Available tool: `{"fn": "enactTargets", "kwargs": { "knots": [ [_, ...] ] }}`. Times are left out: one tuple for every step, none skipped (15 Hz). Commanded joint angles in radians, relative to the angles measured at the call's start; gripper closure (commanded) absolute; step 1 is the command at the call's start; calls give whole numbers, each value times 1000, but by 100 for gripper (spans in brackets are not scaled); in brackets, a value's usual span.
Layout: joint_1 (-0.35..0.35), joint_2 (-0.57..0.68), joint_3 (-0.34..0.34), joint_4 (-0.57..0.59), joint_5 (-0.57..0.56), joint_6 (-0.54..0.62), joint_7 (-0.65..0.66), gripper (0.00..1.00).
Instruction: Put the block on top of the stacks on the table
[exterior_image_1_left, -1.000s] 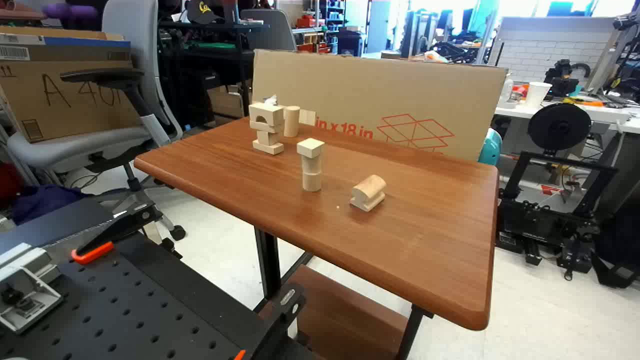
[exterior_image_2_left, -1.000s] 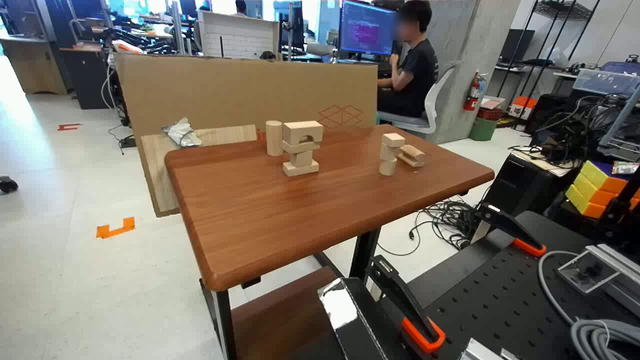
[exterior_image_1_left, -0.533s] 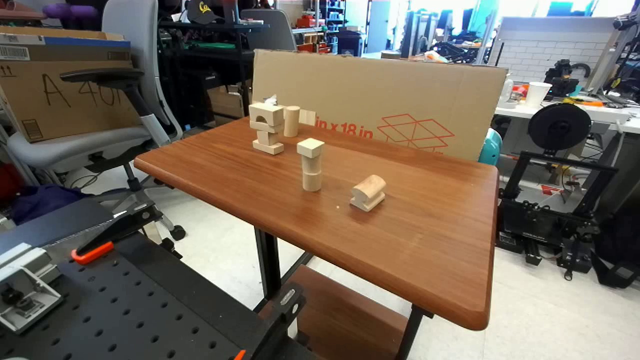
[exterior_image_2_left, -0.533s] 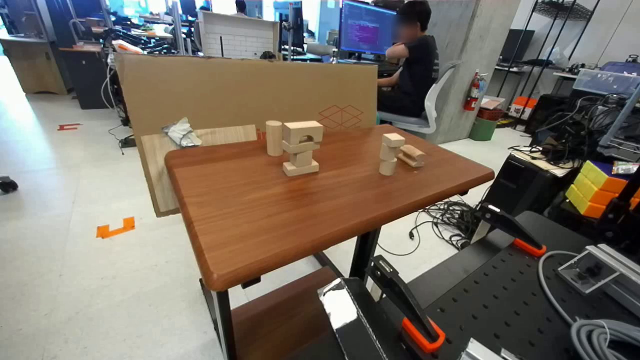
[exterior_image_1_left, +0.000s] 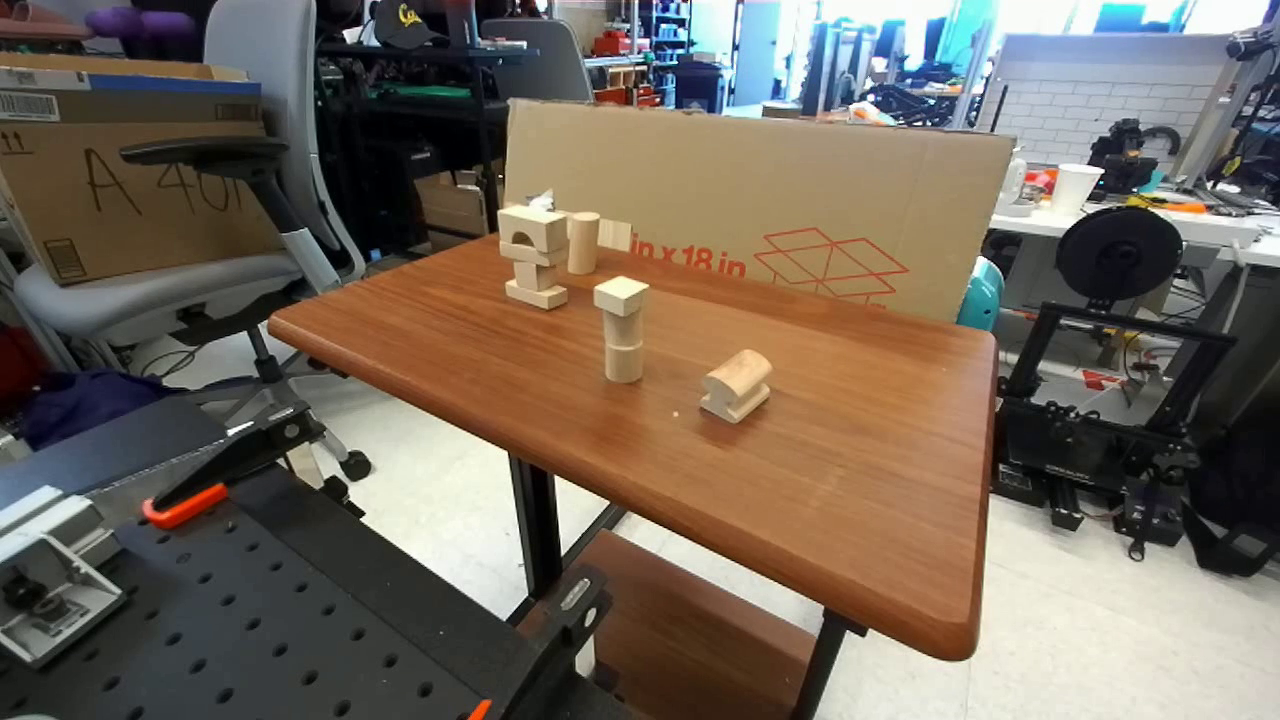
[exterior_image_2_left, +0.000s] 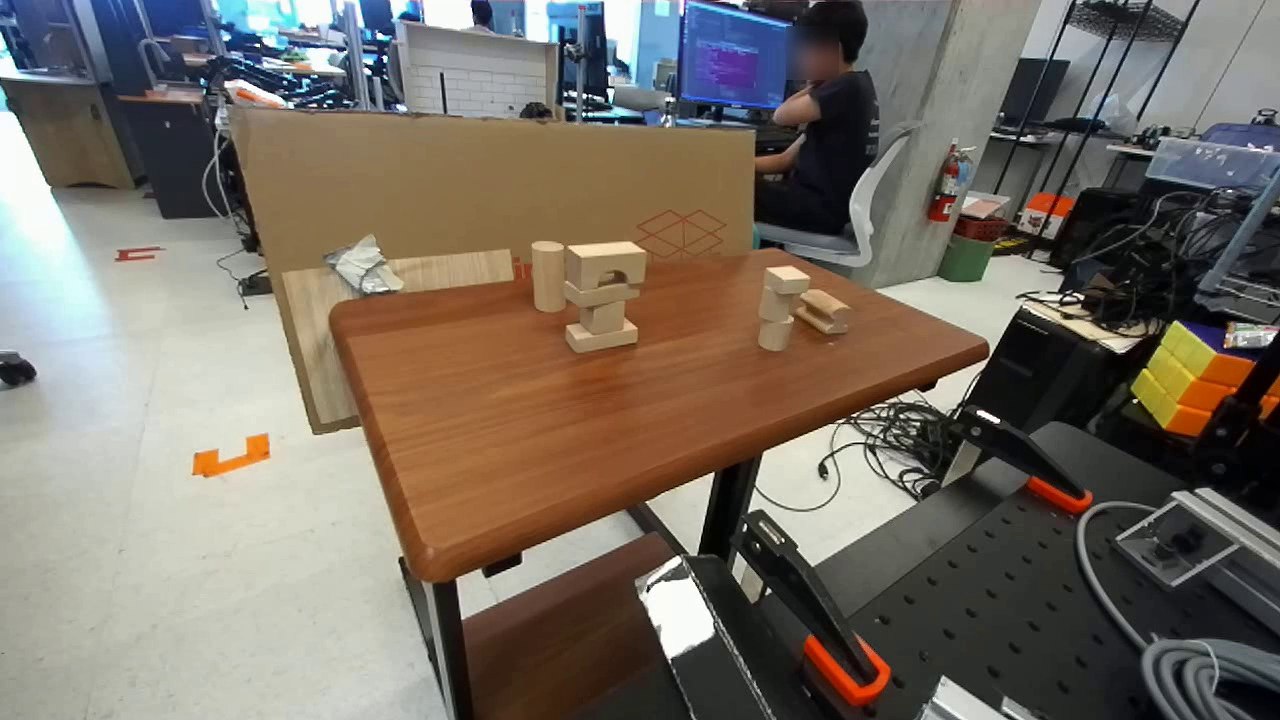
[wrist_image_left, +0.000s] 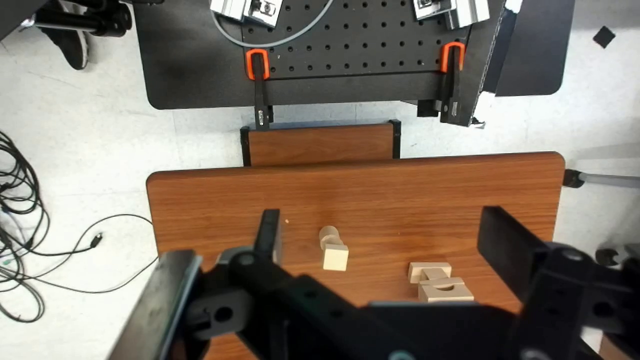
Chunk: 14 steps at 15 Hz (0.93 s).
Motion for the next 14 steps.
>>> {"fn": "enactTargets", "kwargs": {
  "knots": [
    [32, 112, 29, 71, 31, 52, -11, 0],
    [42, 146, 42, 92, 30, 68, -9, 0],
    [53, 197, 55, 120, 31, 87, -4, 0],
    [61, 239, 68, 146, 30, 100, 2, 0],
    [70, 289, 83, 175, 27, 119, 6, 0],
    [79, 329, 95, 201, 28, 131, 5, 0],
    [85, 368, 109, 228, 26, 138, 12, 0],
    [93, 406, 121, 252, 32, 143, 15, 0],
    [98, 437, 133, 274, 33, 146, 21, 0],
    [103, 473, 144, 296, 37, 147, 32, 0],
    [106, 505, 154, 316, 40, 145, 48, 0],
    [109, 533, 164, 333, 38, 145, 67, 0],
    [112, 558, 172, 347, 36, 146, 90, 0],
    [114, 584, 181, 360, 28, 156, 121, 0]
  ]
}}
